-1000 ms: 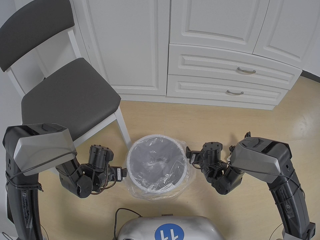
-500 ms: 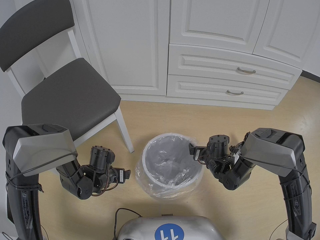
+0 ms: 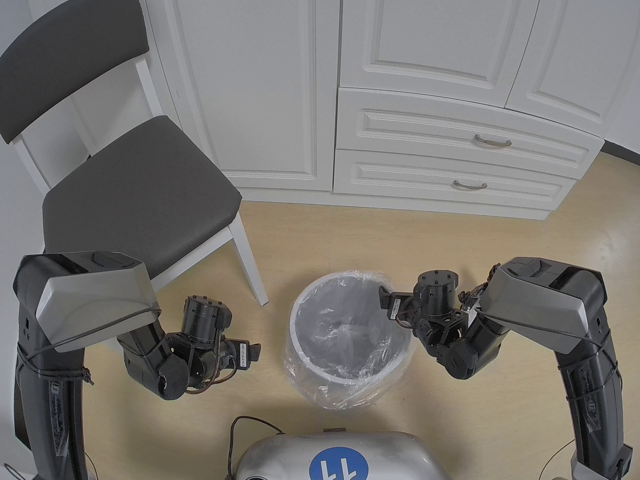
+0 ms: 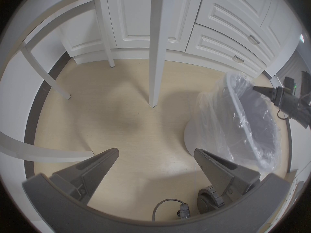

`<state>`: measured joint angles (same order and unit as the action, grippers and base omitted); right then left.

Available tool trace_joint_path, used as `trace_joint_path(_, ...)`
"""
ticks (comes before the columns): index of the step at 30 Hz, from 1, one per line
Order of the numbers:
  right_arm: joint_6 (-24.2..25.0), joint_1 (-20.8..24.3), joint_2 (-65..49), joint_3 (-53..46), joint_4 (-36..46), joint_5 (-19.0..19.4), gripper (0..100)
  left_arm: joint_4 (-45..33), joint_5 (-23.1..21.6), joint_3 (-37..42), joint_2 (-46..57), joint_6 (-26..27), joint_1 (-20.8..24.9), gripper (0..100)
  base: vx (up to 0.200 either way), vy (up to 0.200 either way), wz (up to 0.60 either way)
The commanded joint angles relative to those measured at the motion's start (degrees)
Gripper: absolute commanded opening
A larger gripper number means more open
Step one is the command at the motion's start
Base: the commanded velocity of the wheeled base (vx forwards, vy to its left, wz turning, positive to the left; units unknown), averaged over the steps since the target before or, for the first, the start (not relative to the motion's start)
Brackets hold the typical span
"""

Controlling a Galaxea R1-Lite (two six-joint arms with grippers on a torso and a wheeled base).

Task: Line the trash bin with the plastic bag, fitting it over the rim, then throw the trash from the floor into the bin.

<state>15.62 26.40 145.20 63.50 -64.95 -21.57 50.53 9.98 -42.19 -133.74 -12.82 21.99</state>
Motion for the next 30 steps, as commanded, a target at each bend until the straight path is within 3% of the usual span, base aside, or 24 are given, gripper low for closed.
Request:
trace_joint_path(1, 0.03, 1.46, -4.75, -2.42, 0.26, -0.41, 100, 0.09, 0.21, 0.53, 0.85, 0.08, 0.24, 100, 0.0, 0.0, 0.0)
trace_joint_path(7, 0.12, 4.62, -8.53, -5.41, 2.11, -1.02, 100, 0.36, 0.39, 0.88, 1.38, 0.08, 0.6, 100, 0.0, 0.0, 0.0)
trace_joint_path(15, -0.5, 8.75, -8.09, -7.08, 10.55, -5.77, 100, 0.36, 0.39, 1.76, 2.52, 0.17, 1.56, 100, 0.0, 0.0, 0.0)
trace_joint_path(21, -0.94, 10.25, -7.39, -8.74, 16.17, -7.26, 100, 0.36, 0.39, 2.2, 3.58, 0.17, 1.91, 100, 0.0, 0.0, 0.0)
trace_joint_path(30, -3.75, 10.51, -4.49, -10.06, 16.44, -8.14, 100, 0.36, 0.47, 2.2, 3.66, 0.17, 1.91, 100, 0.0, 0.0, 0.0)
